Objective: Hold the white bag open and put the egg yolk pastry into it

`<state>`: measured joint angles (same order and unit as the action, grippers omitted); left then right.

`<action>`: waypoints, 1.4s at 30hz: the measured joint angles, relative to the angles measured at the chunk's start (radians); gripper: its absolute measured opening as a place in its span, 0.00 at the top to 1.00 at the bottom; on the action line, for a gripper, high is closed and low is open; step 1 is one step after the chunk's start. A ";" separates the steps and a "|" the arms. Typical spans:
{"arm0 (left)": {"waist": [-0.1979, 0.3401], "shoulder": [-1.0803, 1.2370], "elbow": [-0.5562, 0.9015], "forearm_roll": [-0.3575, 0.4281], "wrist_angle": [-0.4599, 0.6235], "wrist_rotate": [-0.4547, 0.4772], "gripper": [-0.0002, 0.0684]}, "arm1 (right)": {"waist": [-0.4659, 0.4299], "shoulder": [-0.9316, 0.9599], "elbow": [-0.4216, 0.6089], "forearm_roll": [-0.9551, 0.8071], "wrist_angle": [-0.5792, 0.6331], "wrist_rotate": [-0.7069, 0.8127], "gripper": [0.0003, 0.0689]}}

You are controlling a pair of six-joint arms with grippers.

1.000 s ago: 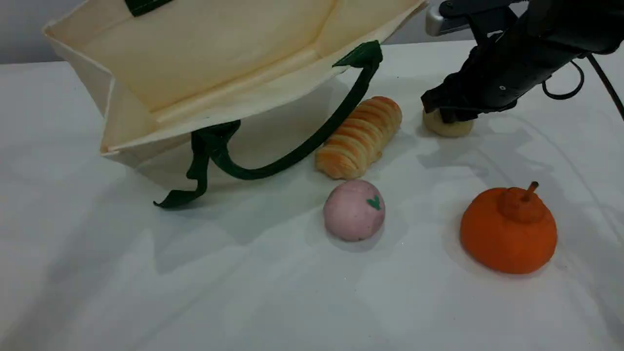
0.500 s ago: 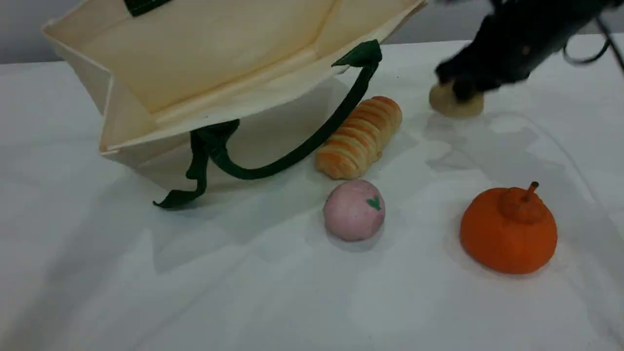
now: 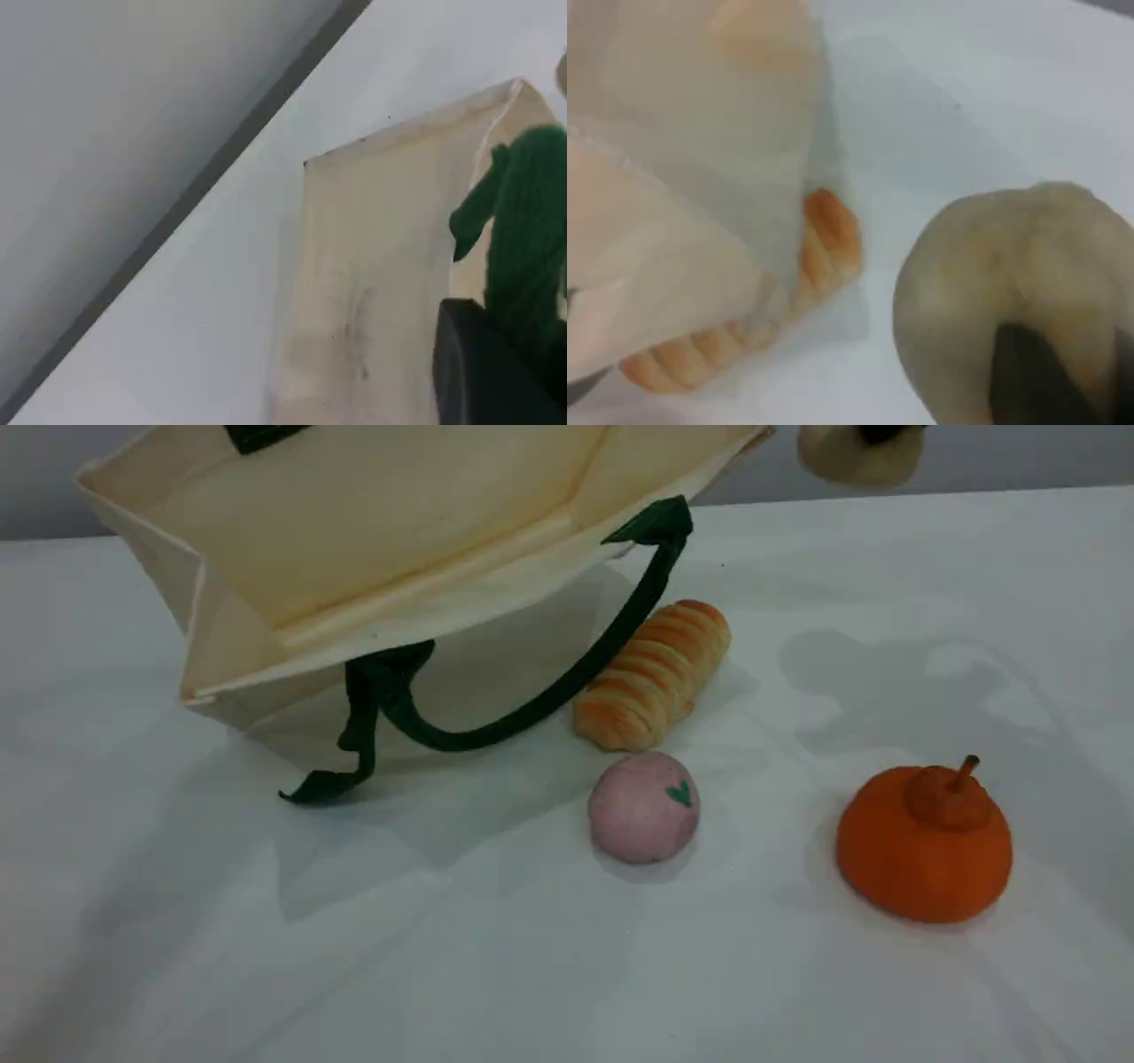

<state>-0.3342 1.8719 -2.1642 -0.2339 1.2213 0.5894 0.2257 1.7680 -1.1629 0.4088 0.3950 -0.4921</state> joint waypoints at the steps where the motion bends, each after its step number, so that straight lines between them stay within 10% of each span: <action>1: 0.000 0.000 0.000 0.000 0.000 0.000 0.88 | -0.002 -0.022 0.000 -0.014 0.016 0.014 0.86; 15: 0.000 0.000 0.000 0.003 0.000 0.004 0.88 | 0.041 -0.296 0.055 -0.118 0.238 0.171 0.86; 24: 0.000 0.000 0.000 0.003 0.000 0.004 0.88 | 0.282 -0.466 0.295 -0.058 -0.096 0.166 0.86; 32: 0.000 0.000 0.000 0.000 0.000 0.004 0.88 | 0.465 -0.302 0.296 -0.049 -0.379 0.166 0.85; 42: 0.000 0.000 0.000 -0.004 0.000 0.002 0.88 | 0.474 -0.102 0.214 -0.043 -0.523 0.169 0.85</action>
<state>-0.3342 1.8719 -2.1642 -0.2382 1.2213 0.5911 0.6993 1.6657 -0.9489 0.3663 -0.1279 -0.3230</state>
